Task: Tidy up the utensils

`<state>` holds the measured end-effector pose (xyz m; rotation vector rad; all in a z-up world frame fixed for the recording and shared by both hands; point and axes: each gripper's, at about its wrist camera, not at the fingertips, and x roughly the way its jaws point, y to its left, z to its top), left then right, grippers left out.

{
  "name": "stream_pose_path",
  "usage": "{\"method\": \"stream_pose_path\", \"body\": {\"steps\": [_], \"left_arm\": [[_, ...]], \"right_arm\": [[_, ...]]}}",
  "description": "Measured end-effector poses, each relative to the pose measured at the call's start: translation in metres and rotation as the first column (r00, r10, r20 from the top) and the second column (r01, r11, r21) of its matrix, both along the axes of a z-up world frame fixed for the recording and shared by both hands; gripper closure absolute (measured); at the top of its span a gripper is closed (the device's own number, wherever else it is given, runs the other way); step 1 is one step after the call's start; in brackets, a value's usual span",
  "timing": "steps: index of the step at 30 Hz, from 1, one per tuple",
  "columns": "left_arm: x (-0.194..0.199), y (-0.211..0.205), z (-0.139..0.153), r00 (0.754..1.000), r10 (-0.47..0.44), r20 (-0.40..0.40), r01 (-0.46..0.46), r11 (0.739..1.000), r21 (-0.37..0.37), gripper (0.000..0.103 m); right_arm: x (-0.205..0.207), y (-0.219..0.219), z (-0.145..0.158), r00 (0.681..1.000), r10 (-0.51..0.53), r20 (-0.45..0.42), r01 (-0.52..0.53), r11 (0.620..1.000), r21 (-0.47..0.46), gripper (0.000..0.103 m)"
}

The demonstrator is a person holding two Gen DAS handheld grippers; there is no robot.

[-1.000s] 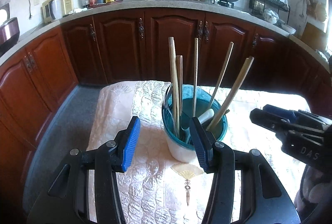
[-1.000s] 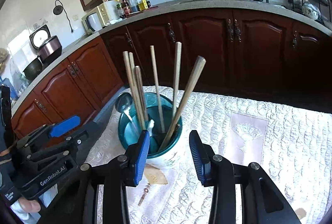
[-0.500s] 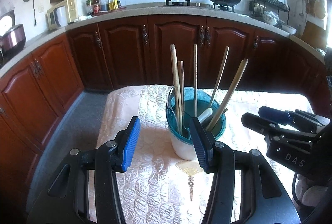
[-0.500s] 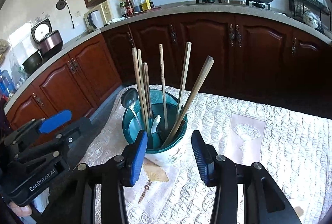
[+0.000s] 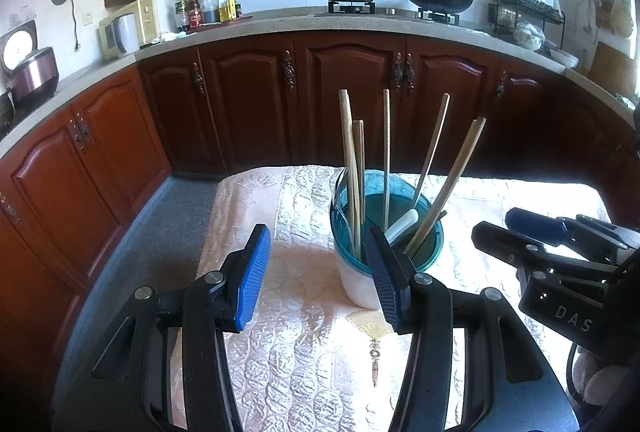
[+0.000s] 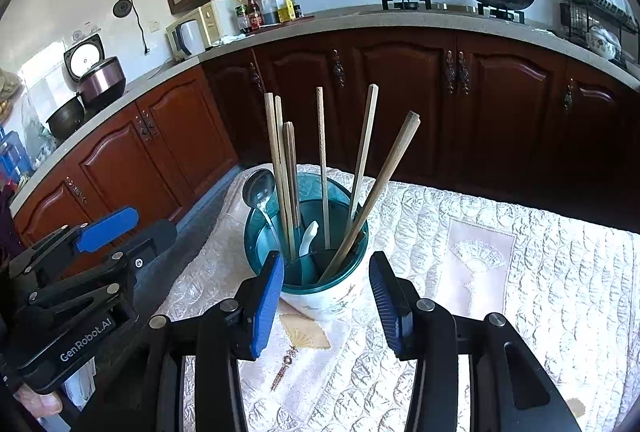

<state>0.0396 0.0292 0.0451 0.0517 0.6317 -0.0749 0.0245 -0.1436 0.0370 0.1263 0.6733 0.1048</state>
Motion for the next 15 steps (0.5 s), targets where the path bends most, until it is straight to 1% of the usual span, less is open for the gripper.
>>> {"method": "stream_pose_path", "body": {"steps": [7, 15], "left_arm": [[-0.0008, -0.0003, -0.0015, 1.000, 0.012, 0.003, -0.012, 1.000, 0.007, 0.054], [0.0000, 0.0002, -0.0037, 1.000, 0.016, 0.001, -0.016, 1.000, 0.006, 0.054]], "right_arm": [[-0.0004, 0.0016, 0.0011, 1.000, -0.001, 0.007, 0.001, 1.000, -0.001, 0.060], [0.0018, 0.0029, -0.0020, 1.000, 0.005, -0.005, -0.005, 1.000, -0.003, 0.060]]}}
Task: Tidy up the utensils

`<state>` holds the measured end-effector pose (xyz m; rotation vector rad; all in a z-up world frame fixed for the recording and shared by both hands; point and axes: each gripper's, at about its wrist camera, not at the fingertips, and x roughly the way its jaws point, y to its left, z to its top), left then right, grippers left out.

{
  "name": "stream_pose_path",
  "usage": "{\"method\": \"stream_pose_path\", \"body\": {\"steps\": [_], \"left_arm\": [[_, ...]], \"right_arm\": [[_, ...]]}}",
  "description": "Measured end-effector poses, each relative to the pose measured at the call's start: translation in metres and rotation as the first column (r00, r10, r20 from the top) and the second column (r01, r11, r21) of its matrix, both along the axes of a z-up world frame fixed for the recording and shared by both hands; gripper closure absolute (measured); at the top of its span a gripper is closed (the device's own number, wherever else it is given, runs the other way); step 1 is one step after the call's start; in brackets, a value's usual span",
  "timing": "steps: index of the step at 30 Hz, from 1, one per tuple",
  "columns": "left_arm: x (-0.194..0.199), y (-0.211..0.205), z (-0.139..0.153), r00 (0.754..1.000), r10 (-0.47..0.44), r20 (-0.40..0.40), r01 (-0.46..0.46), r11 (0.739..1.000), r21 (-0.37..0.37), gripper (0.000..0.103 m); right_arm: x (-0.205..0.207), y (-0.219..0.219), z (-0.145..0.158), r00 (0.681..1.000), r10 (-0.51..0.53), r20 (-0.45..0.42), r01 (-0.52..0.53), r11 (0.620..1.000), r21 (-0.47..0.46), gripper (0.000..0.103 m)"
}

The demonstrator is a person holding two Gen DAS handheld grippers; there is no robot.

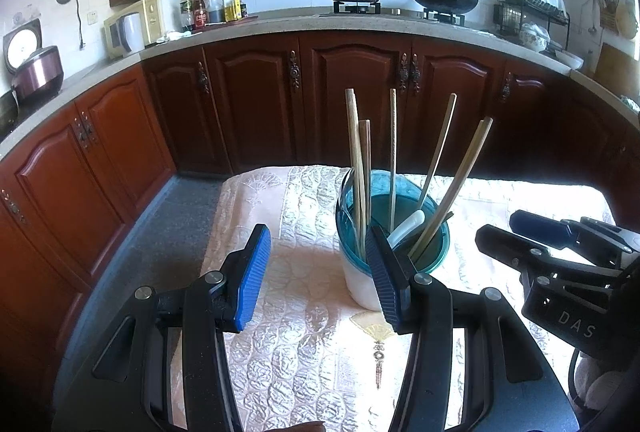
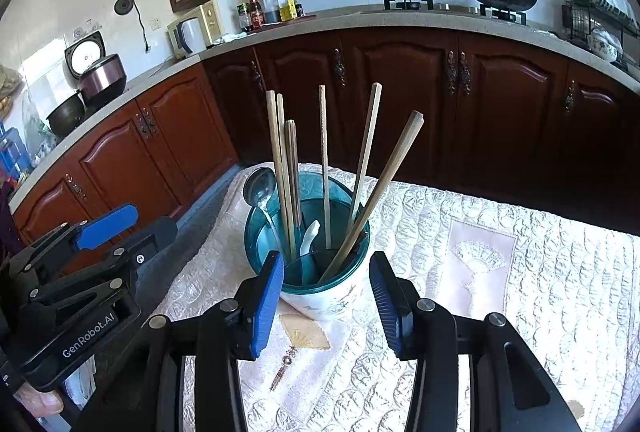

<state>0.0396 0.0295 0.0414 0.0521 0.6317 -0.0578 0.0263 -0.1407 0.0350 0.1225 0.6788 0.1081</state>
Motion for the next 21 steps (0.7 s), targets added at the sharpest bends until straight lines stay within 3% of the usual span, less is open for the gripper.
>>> {"method": "stream_pose_path", "body": {"steps": [21], "left_arm": [[0.0041, 0.0005, -0.0062, 1.000, -0.007, -0.015, 0.007, 1.000, 0.004, 0.054]], "right_arm": [[0.0048, 0.0028, -0.0063, 1.000, 0.008, -0.021, -0.008, 1.000, -0.003, 0.060]]}}
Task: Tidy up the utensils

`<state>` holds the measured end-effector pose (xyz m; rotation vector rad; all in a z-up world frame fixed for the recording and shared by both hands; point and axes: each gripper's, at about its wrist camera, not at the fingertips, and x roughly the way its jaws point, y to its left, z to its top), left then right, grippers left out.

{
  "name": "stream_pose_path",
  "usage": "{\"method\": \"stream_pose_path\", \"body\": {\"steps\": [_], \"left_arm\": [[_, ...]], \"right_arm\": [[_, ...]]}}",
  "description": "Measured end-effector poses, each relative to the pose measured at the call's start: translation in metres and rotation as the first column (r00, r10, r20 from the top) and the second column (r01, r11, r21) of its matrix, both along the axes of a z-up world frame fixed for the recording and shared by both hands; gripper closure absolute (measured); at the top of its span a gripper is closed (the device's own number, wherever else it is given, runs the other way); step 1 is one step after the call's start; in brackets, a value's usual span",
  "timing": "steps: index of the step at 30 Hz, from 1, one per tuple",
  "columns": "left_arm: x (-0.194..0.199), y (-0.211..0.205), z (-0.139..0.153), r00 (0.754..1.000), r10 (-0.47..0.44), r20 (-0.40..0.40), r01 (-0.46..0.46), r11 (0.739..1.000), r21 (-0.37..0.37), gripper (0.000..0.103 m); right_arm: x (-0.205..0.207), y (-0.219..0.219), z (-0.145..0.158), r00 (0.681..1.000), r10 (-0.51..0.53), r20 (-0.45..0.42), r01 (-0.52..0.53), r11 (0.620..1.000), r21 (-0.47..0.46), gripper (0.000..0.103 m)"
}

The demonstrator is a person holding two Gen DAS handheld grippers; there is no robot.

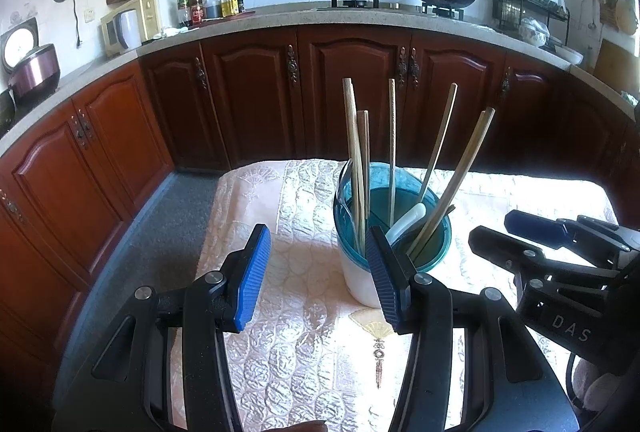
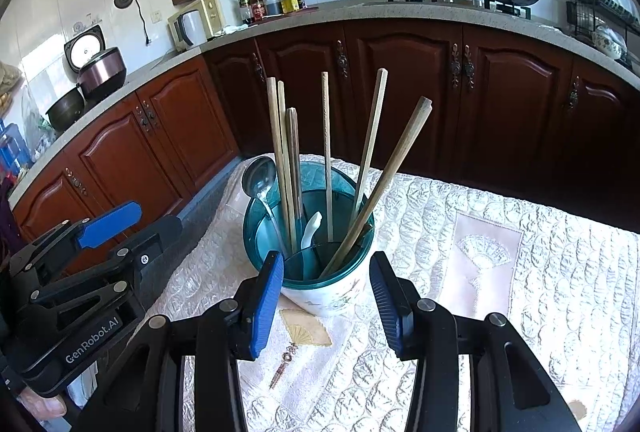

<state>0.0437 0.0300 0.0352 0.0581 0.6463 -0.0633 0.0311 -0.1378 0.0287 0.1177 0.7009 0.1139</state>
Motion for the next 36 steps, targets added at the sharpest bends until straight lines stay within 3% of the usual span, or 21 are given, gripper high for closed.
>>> {"method": "stream_pose_path", "body": {"steps": [36], "left_arm": [[0.0020, -0.0007, -0.0025, 1.000, 0.002, -0.009, -0.002, 1.000, 0.003, 0.054]], "right_arm": [[0.0047, 0.0053, -0.0033, 1.000, 0.011, -0.014, -0.011, 1.000, -0.005, 0.060]]}}
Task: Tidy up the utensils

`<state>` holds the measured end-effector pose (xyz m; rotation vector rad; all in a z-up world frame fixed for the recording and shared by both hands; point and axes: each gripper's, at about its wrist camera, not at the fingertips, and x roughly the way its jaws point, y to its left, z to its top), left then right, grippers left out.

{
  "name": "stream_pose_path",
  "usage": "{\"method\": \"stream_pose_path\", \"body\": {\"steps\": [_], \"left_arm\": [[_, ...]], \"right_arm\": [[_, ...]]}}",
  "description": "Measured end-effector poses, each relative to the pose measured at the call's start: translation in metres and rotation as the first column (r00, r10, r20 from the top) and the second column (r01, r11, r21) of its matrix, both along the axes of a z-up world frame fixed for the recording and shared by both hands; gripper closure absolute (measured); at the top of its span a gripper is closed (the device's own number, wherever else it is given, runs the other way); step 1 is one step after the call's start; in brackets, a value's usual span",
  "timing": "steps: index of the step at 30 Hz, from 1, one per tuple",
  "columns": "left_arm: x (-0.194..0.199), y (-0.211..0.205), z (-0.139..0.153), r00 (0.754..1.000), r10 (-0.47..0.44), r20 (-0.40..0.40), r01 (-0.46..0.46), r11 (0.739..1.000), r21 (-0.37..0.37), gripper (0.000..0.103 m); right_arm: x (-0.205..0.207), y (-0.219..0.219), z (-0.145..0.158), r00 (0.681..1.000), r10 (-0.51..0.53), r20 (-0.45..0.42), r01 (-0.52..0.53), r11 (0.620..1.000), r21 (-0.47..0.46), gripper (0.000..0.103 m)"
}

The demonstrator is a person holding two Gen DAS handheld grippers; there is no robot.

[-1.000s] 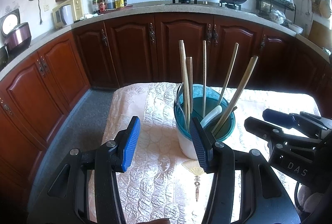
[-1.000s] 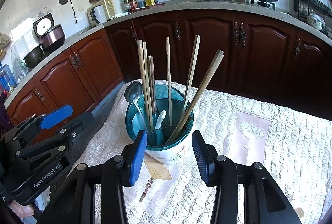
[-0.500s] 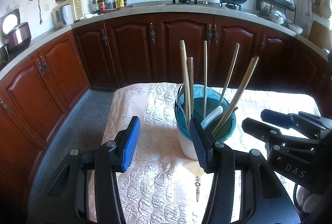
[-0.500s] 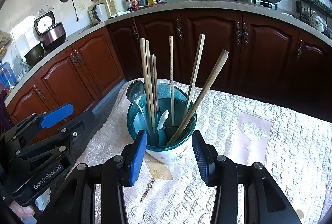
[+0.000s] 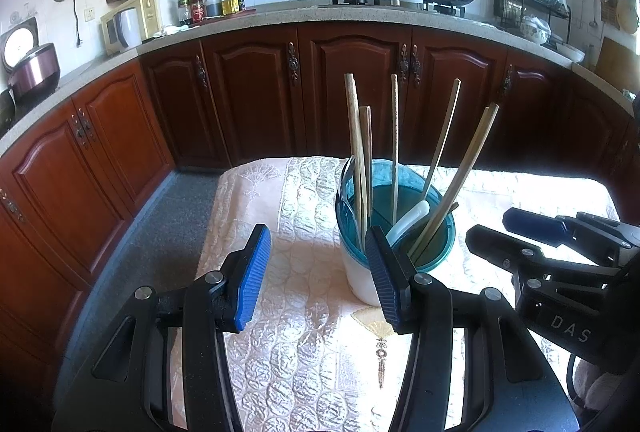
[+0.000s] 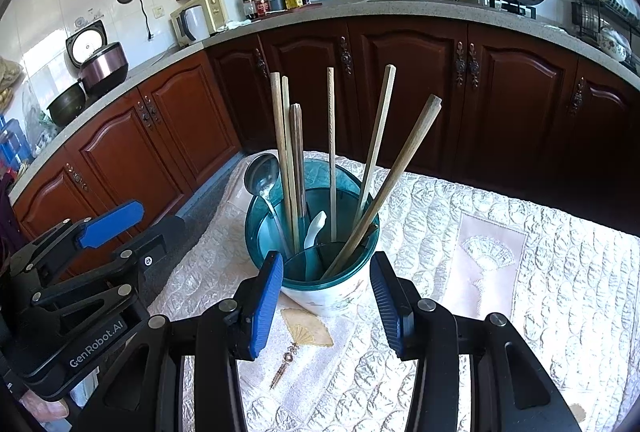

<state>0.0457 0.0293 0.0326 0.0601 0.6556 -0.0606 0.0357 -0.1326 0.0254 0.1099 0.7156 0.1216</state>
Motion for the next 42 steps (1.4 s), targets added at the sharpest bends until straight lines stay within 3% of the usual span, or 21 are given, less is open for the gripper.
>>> {"method": "stream_pose_path", "body": {"steps": [42], "left_arm": [[-0.006, -0.007, 0.003, 0.999, -0.040, 0.033, 0.040, 0.999, -0.008, 0.054]], "right_arm": [[-0.006, -0.012, -0.003, 1.000, -0.015, 0.015, 0.015, 1.000, -0.001, 0.060]]}}
